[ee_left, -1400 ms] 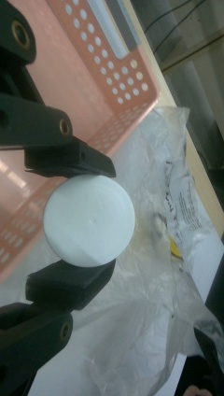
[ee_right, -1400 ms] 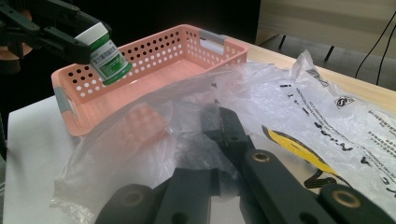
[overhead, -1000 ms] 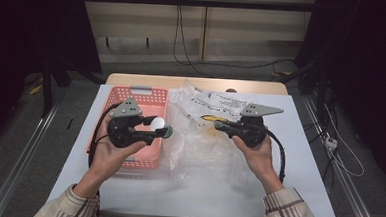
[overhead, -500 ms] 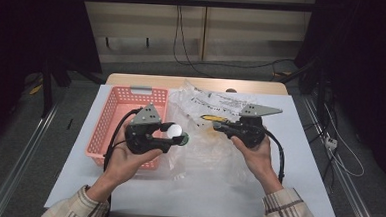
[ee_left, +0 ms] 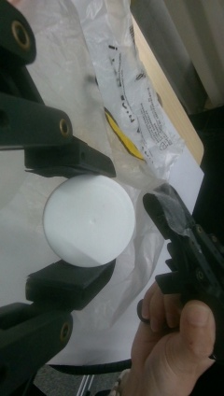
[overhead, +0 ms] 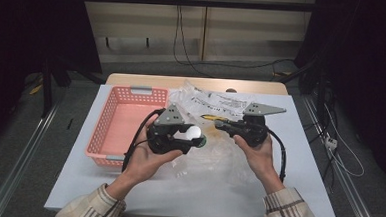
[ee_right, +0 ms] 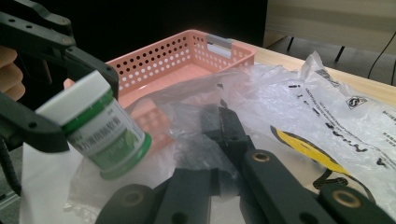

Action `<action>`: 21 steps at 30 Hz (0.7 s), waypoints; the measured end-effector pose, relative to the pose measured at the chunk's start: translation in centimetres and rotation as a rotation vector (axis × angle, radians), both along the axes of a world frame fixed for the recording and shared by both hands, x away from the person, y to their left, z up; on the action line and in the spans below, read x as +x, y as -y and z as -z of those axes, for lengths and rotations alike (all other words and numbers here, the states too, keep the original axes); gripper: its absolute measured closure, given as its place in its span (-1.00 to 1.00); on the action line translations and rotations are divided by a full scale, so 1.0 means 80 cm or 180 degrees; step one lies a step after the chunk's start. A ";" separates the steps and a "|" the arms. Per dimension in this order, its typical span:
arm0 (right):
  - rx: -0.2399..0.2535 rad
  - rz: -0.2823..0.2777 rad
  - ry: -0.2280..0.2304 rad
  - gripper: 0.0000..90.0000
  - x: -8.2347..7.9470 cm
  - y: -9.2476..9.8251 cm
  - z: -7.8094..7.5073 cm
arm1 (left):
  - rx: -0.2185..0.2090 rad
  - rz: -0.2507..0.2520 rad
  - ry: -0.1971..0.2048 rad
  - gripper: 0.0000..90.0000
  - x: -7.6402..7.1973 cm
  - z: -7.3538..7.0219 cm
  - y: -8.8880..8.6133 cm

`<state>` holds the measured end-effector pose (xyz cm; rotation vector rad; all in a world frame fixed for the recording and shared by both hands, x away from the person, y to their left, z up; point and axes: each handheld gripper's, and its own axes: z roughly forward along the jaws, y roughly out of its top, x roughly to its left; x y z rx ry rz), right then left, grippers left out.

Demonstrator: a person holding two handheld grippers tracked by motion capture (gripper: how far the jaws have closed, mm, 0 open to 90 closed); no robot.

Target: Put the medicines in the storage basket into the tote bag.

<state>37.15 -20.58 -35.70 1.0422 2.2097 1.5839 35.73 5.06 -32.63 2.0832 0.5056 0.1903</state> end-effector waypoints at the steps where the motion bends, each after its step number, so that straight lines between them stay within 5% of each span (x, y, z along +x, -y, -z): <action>1: -0.0001 0.0001 -0.0002 1.00 0.000 0.000 0.000 | 0.0007 0.0013 -0.0009 0.13 0.001 0.002 0.004; 12: -0.0049 0.0019 0.0038 1.00 -0.001 0.001 -0.002 | 0.0236 -0.0014 -0.0145 0.13 0.014 0.039 0.027; 21: -0.0055 -0.0013 0.0011 1.00 -0.001 -0.002 0.000 | 0.0298 -0.0136 -0.0244 0.13 0.035 0.063 0.042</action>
